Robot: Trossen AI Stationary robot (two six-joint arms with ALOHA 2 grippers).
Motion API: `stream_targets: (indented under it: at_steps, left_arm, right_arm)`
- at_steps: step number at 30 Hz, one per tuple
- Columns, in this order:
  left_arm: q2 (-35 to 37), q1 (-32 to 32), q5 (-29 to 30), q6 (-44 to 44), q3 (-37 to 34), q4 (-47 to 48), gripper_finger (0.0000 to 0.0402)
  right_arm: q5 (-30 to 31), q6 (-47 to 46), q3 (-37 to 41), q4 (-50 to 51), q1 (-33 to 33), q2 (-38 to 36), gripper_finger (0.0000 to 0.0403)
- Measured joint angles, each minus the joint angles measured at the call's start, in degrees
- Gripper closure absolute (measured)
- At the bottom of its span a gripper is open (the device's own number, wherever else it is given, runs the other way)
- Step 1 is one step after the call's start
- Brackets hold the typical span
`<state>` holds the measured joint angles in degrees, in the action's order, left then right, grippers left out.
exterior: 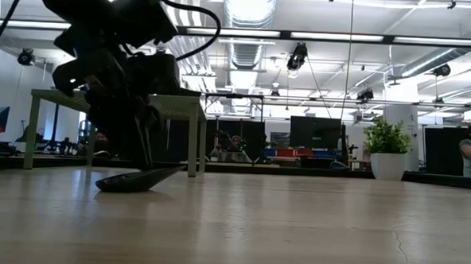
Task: Pick & Place Mini shaped plates
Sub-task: Stack the black drop-shaped plate on top of the black drop-shaped plate on the shelf
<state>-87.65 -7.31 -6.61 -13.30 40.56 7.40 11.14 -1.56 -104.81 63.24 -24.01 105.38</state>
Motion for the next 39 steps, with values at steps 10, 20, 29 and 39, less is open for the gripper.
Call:
stream_targets:
  at_steps: [10,20,29,39]
  left_arm:
    - [-0.5,0.0,-0.8,-2.7,0.0,-0.1,0.0358]
    - [-0.2,0.0,-1.6,-9.1,0.0,-0.1,0.0358]
    - [-0.4,0.0,-1.6,-10.7,0.0,-0.2,0.0358]
    - [-1.7,0.0,-3.0,-11.0,0.0,-0.5,0.0358]
  right_arm:
    - [0.0,0.0,0.0,0.0,0.0,0.0,0.0351]
    - [0.0,0.3,0.0,0.0,0.0,0.0,0.0351]
    - [0.1,0.4,0.0,0.0,0.0,0.0,0.0351]
    - [0.1,0.7,0.0,0.0,0.0,0.0,0.0351]
